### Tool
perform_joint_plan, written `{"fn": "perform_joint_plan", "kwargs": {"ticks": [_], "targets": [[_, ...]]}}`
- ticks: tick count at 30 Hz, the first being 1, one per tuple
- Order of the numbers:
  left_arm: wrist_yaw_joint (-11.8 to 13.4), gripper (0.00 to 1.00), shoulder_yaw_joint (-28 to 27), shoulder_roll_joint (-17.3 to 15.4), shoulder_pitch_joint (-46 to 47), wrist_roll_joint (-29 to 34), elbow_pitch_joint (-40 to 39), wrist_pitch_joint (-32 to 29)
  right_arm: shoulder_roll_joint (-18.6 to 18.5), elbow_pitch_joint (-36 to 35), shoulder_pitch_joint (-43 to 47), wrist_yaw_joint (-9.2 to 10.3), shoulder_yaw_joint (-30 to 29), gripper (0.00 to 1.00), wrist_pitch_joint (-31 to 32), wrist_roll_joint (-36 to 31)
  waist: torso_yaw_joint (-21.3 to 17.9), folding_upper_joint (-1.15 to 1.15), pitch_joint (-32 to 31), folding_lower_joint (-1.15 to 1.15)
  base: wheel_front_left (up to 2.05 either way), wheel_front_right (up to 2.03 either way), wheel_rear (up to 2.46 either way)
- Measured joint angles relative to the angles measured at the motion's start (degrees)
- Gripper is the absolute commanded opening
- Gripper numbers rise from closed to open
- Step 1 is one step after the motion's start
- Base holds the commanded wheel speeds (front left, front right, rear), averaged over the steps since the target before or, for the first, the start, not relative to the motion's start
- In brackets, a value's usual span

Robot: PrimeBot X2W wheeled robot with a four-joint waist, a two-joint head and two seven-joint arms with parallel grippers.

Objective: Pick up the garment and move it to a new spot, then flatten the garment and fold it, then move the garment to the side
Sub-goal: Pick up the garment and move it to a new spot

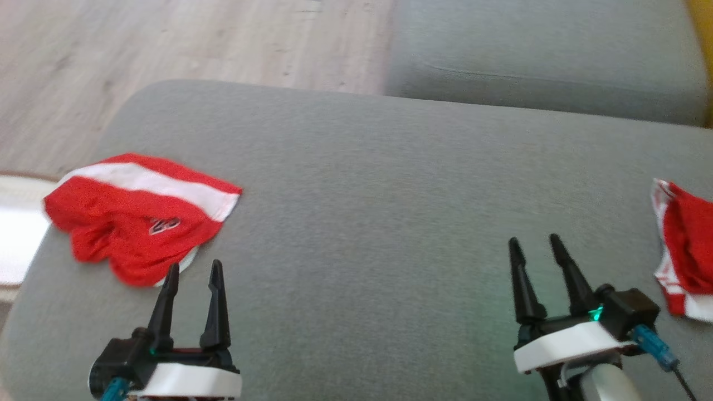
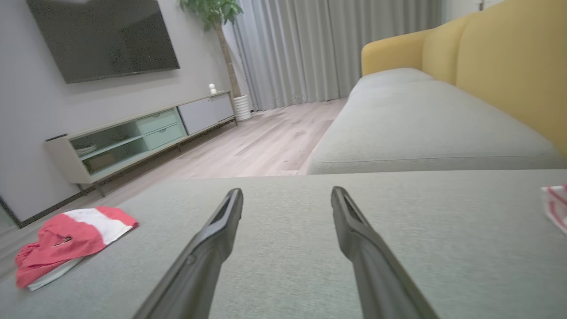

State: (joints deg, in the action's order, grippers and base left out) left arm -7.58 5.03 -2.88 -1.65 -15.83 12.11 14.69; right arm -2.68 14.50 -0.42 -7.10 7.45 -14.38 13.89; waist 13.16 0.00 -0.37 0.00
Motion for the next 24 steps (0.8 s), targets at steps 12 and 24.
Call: {"fn": "perform_joint_plan", "kwargs": {"ticks": [12,24], "targets": [[0.0,1.0,-3.1,0.01,-0.97,0.48,-0.78,0.01,0.01,1.4,0.05,0.0,2.36,1.0,0.0,0.99,7.33,0.0,-0.92,0.0,0.0,0.0,0.0],[0.0,1.0,-4.86,0.02,-1.69,0.78,-1.08,0.01,0.01,1.33,0.06,0.0,2.38,1.0,0.0,0.7,7.86,0.0,-0.45,0.0,0.0,0.0,0.0]]}}
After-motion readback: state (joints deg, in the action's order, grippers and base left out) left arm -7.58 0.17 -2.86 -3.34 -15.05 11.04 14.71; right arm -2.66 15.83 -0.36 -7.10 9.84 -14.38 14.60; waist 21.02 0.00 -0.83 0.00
